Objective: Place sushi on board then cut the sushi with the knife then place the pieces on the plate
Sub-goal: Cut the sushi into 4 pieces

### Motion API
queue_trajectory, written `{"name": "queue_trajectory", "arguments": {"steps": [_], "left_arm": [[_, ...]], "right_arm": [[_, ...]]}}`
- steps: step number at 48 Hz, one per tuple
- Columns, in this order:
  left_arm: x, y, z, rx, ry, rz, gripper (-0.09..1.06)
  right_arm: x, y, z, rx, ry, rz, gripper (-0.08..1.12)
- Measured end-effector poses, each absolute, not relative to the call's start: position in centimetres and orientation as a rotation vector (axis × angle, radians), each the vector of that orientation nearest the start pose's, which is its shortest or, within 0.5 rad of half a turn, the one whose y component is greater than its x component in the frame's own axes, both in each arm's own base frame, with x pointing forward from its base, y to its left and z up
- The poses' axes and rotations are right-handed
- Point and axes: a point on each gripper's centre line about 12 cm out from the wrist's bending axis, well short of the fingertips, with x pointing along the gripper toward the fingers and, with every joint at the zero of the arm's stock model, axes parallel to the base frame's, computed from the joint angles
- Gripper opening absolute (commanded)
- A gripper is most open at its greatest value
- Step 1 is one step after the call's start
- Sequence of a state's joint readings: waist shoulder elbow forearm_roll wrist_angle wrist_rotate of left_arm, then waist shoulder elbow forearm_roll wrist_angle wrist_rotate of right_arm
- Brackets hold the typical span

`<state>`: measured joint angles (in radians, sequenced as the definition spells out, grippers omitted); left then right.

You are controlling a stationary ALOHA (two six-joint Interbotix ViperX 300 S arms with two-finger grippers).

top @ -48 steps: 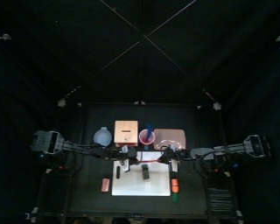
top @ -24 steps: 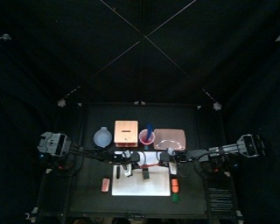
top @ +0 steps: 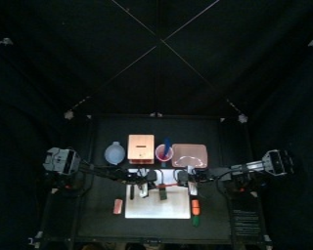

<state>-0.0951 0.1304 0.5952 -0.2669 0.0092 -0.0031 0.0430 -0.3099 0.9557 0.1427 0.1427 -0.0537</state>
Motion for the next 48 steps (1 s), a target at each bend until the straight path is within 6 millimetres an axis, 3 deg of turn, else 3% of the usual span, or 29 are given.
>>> {"name": "queue_trajectory", "arguments": {"steps": [25,48], "left_arm": [[40.8,-4.0,13.6,-0.237,0.748,0.012,0.50],[41.1,-4.0,11.5,-0.239,0.793,0.022,0.50]], "right_arm": [[29.0,1.3,15.8,0.074,0.821,0.019,0.42],[29.3,1.3,14.1,0.073,0.876,0.016,0.42]]}}
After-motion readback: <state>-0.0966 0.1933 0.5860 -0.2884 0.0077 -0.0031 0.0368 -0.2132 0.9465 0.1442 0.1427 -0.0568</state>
